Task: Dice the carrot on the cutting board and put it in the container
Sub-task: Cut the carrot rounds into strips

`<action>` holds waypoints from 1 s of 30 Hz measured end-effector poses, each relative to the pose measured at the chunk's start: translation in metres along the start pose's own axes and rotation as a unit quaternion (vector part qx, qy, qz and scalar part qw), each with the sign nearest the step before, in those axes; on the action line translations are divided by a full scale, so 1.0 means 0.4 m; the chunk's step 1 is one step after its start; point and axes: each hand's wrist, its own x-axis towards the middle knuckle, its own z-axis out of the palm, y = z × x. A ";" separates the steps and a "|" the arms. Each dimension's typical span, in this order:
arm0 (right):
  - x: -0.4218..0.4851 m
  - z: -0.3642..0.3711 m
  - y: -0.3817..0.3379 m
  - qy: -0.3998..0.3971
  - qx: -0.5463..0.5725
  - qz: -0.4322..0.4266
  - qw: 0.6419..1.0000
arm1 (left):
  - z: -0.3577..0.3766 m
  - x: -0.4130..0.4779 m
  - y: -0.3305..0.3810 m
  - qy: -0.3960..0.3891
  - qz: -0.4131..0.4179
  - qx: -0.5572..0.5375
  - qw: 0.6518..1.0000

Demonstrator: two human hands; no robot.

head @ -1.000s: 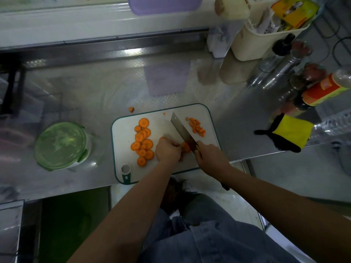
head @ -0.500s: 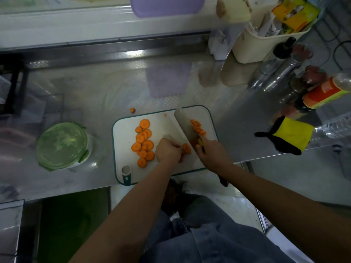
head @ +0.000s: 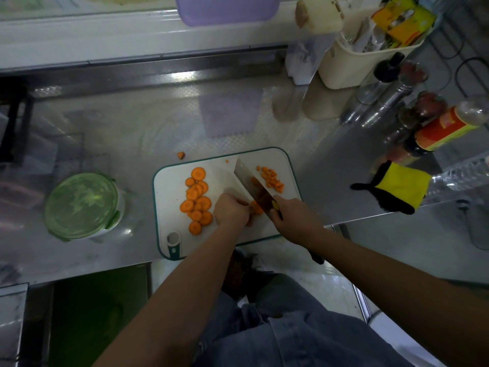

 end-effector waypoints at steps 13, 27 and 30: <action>0.018 0.064 -0.023 -0.001 -0.041 0.038 0.998 | -0.007 -0.012 0.010 0.008 0.027 0.045 0.999; 0.020 0.029 -0.026 0.030 -0.042 -0.003 0.999 | -0.005 -0.016 0.007 0.034 0.011 0.036 0.999; 0.016 0.030 -0.027 0.008 -0.059 0.000 0.998 | -0.003 -0.016 0.007 0.040 0.014 0.043 0.998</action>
